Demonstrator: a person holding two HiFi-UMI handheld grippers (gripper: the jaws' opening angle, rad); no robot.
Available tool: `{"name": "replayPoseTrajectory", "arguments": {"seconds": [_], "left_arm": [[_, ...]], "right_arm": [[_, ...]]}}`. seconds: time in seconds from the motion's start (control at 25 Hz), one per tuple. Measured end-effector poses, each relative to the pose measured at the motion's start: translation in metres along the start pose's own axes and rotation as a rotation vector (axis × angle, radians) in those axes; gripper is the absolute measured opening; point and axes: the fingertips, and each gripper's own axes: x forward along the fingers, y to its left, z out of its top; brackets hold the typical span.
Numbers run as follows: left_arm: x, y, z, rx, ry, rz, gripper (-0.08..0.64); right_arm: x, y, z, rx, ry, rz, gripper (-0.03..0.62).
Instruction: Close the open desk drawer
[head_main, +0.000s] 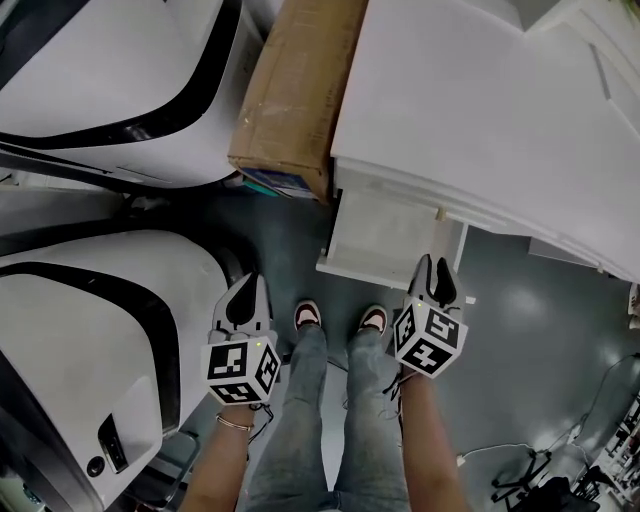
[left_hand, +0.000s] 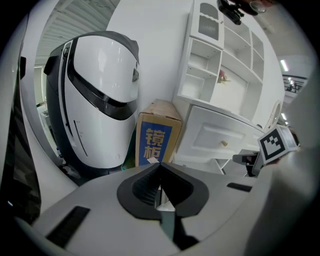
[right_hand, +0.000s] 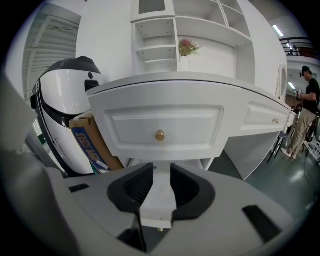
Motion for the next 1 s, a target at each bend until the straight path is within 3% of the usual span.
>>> {"name": "replayPoseTrajectory", "arguments": {"seconds": [0.68,1.0], "left_arm": [[0.044,-0.016,-0.103,0.100,0.119,-0.144,0.011],[0.070,-0.007,-0.137,0.097,0.146,-0.147,0.012]], "right_arm": [[-0.014,-0.001,-0.134,0.043,0.133,-0.071,0.118],[0.008,0.006,-0.161,0.005,0.140,-0.063,0.118]]}}
